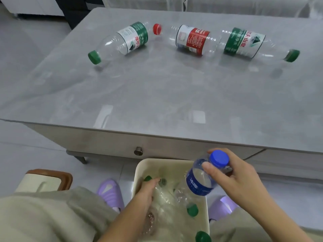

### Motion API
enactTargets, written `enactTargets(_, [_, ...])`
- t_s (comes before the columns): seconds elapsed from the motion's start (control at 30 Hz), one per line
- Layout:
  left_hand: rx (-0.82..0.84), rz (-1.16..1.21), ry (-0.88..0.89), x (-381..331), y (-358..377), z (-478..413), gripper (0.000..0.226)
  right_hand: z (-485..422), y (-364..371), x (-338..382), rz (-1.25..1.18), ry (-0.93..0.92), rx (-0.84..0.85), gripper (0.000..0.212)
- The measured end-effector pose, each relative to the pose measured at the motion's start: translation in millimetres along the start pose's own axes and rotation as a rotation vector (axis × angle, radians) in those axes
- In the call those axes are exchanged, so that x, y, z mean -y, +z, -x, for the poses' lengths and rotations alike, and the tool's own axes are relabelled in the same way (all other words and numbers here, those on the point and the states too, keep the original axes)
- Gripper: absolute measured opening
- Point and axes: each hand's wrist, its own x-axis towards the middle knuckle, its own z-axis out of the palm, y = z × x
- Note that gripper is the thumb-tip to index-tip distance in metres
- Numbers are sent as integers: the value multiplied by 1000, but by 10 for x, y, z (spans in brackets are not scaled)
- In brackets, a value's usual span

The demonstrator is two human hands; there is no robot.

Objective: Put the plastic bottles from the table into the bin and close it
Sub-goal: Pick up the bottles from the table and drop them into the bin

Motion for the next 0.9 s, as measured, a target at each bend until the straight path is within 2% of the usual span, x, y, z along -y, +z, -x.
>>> enactTargets(0.07, [-39,-86,54,31,22,-76,67,-26,12,-53,1,33,-11,47])
enactTargets(0.17, [7,-291,150,-7,38,-45,53,-39,17,-69,-21,62,-18,51])
enactTargets(0.23, [75,-403,170,-63,30,54,48,-27,4,-25,-51,45,-35,47])
enactTargets(0.37, [283,-413,138,-48,-43,253,70,-12,-91,145,-244,-1,-195,35])
enactTargets(0.43, [341,-443,142,29,-87,309,63,-6,-92,213,-329,-6,-257,32])
enactTargets(0.5, [393,-639,172,94,-81,464,53,18,25,242,-298,-37,-207,30])
enactTargets(0.6, [427,-909,345,236,4,691,29,48,391,162,-96,-57,37,41])
enactTargets(0.67, [409,-1114,477,326,33,844,33,43,637,90,63,-58,233,59])
enactTargets(0.73, [359,-1233,538,347,0,1004,42,14,732,88,137,-26,335,71])
enactTargets(0.8, [318,-1257,547,278,-104,1142,44,-34,662,179,100,-11,283,67])
enactTargets(0.9, [303,-1307,567,47,-342,1412,41,-69,399,421,-60,-62,98,44])
